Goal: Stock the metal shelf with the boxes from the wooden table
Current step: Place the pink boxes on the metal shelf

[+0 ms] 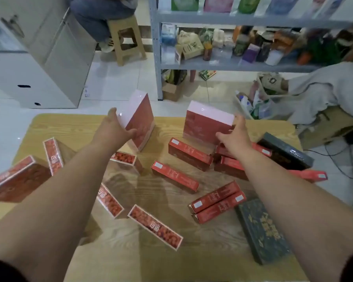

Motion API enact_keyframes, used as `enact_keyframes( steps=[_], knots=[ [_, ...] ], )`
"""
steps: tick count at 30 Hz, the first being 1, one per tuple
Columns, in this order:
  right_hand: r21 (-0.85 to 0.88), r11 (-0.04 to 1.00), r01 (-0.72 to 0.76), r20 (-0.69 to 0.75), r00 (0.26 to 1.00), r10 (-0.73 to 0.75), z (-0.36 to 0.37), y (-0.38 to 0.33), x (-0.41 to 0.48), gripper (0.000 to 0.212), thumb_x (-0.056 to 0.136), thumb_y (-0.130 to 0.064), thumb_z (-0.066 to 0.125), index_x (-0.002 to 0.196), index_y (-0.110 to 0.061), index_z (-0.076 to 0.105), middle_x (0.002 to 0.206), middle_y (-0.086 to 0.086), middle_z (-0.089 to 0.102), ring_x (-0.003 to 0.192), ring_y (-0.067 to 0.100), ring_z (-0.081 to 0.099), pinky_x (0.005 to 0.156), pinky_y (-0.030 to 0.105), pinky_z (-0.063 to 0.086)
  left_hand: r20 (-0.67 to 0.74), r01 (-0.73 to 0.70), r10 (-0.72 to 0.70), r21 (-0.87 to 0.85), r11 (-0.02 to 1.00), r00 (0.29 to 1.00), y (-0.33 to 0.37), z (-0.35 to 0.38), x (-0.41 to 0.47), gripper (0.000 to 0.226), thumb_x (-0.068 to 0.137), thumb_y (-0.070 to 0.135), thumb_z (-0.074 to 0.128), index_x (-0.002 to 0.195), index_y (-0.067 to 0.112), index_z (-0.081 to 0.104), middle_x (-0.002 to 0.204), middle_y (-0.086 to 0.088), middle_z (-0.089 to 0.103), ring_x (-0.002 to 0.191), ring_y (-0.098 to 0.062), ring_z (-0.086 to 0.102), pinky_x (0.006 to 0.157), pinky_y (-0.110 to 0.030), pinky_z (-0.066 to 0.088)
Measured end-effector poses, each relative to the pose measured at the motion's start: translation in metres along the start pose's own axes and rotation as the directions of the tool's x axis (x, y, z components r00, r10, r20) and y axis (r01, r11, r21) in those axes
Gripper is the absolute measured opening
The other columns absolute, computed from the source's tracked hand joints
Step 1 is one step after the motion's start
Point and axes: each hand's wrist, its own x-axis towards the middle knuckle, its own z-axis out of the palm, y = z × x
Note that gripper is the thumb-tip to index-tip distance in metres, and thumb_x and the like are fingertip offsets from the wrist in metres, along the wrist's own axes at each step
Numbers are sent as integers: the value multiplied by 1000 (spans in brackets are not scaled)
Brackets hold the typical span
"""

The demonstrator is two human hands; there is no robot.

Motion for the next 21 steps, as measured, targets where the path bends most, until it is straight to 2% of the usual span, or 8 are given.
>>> enact_keyframes(
  steps=[2,3,6,9,13,15,19,21],
  knots=[
    [-32,998,-48,1,999,48,0,-4,3,76,86,-17,78,147,-21,33,129,-2,49,100,16,55,67,17,42,2,-34,34,21,999,999,2,1,4,73,76,39,81,130,10,41,114,-13,56,107,-38,58,78,-41,46],
    [-72,995,-67,6,998,68,0,-4,5,71,85,-19,79,143,-19,39,127,-2,51,99,16,54,67,19,41,8,-36,35,30,999,999,1,3,6,66,77,37,80,124,10,43,104,-10,55,98,-35,57,72,-39,42],
    [-122,990,-76,25,997,80,3,-1,10,51,82,-22,82,119,-17,48,119,4,60,97,17,55,74,27,42,7,4,-5,18,1000,1000,-2,12,12,62,77,35,80,121,5,49,102,-10,58,86,-30,52,67,-35,38],
    [-77,995,-66,42,997,69,5,-4,8,44,85,-20,80,113,-21,46,109,-4,61,94,15,58,62,22,39,-46,29,-30,-13,999,999,-3,16,13,51,79,27,76,117,3,53,101,-11,60,83,-29,53,56,-33,32],
    [-63,998,18,55,998,-15,5,-10,-2,40,88,-19,77,110,-23,44,107,-7,58,86,8,57,55,13,35,-155,-22,11,-70,997,988,13,11,-12,41,83,20,72,116,6,51,96,-4,51,85,-28,49,64,-33,32],
    [-25,998,64,60,996,-63,-1,-13,-6,39,88,-20,77,109,-22,44,110,-6,58,91,11,55,55,9,34,-213,-63,44,-85,994,976,24,2,-32,39,83,21,71,115,9,52,98,-2,52,86,-26,49,66,-33,33],
    [71,980,185,58,980,-190,-21,-23,-14,44,84,-28,81,107,-25,44,116,-3,61,103,17,56,66,22,40,-309,-107,81,-69,992,948,47,-21,-88,43,82,24,72,119,11,53,98,1,55,87,-25,53,66,-33,35],
    [102,959,265,60,960,-272,-32,-28,-21,43,84,-27,80,109,-25,45,118,0,61,104,16,56,66,20,40,-339,-94,63,-75,993,939,59,-29,-124,44,82,24,73,119,12,53,98,1,57,86,-24,53,66,-33,36]
  ],
)
